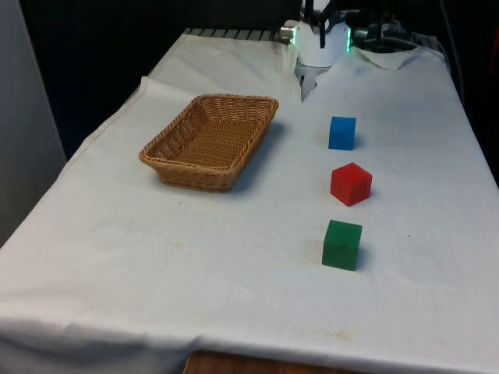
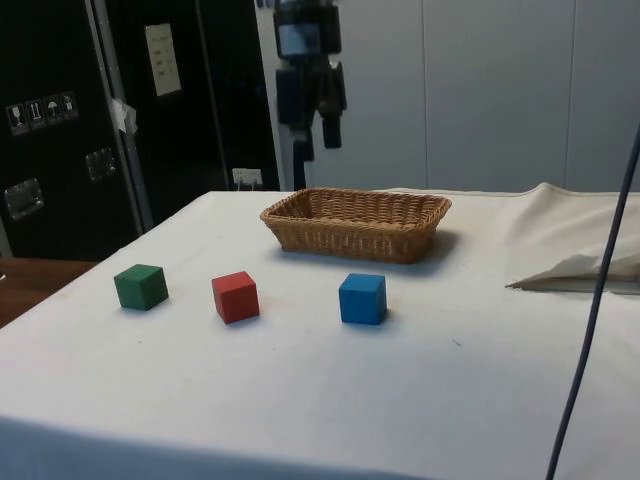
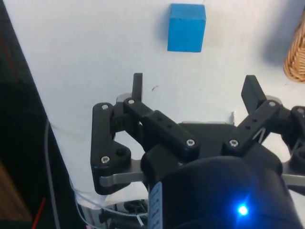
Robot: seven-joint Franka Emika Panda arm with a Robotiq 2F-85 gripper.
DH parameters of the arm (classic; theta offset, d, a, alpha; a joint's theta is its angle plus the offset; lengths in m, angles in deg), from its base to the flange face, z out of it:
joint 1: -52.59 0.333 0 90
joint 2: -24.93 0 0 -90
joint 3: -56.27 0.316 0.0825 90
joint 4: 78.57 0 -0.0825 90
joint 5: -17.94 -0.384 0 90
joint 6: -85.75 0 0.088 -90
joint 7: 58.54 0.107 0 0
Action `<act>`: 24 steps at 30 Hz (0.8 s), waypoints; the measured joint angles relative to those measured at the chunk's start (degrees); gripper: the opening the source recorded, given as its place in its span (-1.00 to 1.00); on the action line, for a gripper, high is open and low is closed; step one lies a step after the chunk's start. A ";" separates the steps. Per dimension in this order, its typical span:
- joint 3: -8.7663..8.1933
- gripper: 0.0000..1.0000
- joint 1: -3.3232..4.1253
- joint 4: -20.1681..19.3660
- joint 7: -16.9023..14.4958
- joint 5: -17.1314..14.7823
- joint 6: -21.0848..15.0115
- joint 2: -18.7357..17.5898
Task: Pick up exactly two blocks and place them into the basket.
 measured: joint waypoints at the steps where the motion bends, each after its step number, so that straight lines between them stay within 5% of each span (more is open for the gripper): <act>1: 0.00 1.00 0.00 -0.52 0.06 -0.06 -0.52 -0.11; 24: 0.74 1.00 0.00 -9.97 -0.92 -1.26 -13.92 -3.95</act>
